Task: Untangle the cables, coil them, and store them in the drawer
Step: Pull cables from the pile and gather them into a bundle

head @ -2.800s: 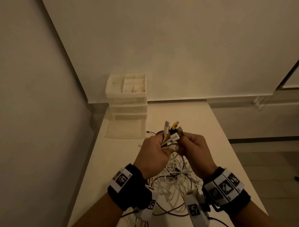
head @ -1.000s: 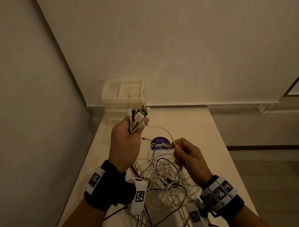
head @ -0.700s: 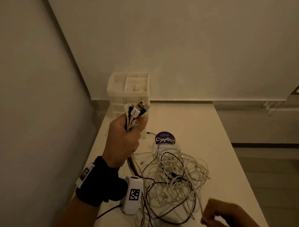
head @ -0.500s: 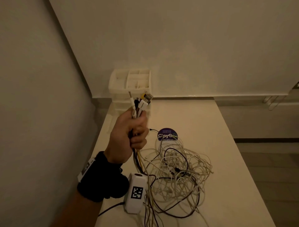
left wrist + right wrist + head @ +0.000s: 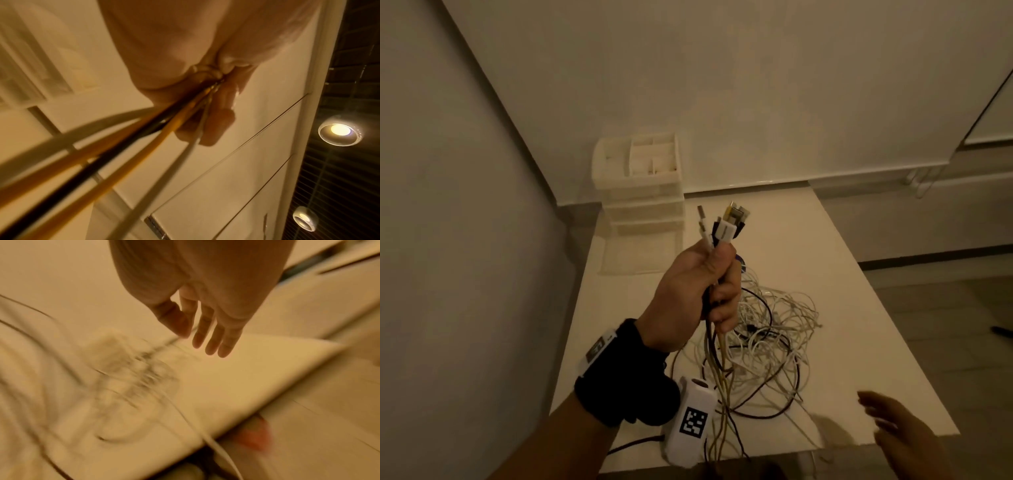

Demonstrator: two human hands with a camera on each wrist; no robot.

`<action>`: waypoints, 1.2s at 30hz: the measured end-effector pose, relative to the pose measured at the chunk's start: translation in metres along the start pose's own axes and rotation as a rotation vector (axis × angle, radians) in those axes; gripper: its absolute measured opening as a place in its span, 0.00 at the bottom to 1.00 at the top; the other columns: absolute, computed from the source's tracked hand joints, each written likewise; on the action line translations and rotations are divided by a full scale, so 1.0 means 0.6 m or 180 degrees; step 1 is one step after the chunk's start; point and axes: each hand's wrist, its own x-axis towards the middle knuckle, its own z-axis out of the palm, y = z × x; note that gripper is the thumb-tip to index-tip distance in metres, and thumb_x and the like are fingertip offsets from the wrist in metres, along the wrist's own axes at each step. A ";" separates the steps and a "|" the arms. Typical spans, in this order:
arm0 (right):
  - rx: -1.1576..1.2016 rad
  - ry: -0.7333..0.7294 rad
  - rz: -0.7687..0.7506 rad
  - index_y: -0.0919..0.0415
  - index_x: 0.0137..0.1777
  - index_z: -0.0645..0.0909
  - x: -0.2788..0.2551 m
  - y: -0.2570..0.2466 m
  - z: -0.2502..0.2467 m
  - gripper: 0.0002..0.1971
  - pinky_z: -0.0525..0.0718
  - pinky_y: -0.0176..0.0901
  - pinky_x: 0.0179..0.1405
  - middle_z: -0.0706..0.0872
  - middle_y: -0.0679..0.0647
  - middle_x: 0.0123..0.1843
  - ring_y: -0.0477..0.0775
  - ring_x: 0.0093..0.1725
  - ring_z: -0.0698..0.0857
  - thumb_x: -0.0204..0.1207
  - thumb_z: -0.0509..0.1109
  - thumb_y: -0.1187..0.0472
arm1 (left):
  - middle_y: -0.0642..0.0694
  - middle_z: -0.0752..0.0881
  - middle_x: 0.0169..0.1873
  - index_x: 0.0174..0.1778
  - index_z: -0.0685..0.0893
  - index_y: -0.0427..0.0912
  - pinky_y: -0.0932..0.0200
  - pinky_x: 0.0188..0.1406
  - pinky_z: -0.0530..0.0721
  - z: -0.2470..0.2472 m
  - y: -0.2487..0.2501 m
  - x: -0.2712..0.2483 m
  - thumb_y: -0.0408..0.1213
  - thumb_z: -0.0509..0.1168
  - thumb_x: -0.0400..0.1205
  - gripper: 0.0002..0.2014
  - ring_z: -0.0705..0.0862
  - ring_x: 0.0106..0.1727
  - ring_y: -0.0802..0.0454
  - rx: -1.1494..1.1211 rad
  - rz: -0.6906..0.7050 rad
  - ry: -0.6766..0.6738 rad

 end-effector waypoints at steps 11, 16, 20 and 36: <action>0.0143 -0.0935 -0.1802 0.52 0.35 0.72 0.028 -0.252 0.232 0.16 0.73 0.41 0.32 0.78 0.47 0.28 0.45 0.28 0.76 0.83 0.58 0.46 | 0.49 0.64 0.24 0.36 0.65 0.40 0.67 0.16 0.66 0.019 -0.006 -0.047 0.47 0.66 0.82 0.20 0.61 0.17 0.58 -0.0383 0.0336 -0.0138; -0.0407 -0.0851 -0.1806 0.42 0.32 0.66 0.049 -0.159 0.258 0.21 0.63 0.34 0.29 0.67 0.43 0.24 0.39 0.25 0.70 0.77 0.53 0.29 | 0.52 0.66 0.23 0.35 0.66 0.42 0.66 0.17 0.59 -0.030 0.028 -0.075 0.52 0.69 0.78 0.21 0.60 0.18 0.60 -0.0578 0.0511 0.0083; 0.0055 -0.1403 -0.0989 0.55 0.27 0.72 0.062 -0.131 0.287 0.23 0.74 0.39 0.32 0.75 0.51 0.25 0.39 0.24 0.75 0.69 0.61 0.35 | 0.52 0.67 0.23 0.36 0.68 0.41 0.65 0.17 0.58 -0.041 0.038 -0.085 0.50 0.68 0.79 0.19 0.59 0.19 0.59 -0.0638 0.0604 0.0143; -0.0626 -0.2119 -0.0274 0.56 0.25 0.69 0.082 -0.039 0.291 0.34 0.68 0.41 0.34 0.70 0.51 0.26 0.41 0.27 0.71 0.62 0.64 0.21 | 0.51 0.60 0.24 0.39 0.68 0.43 0.65 0.16 0.52 -0.056 0.056 -0.067 0.49 0.62 0.82 0.14 0.55 0.18 0.59 -0.0935 0.0741 0.0275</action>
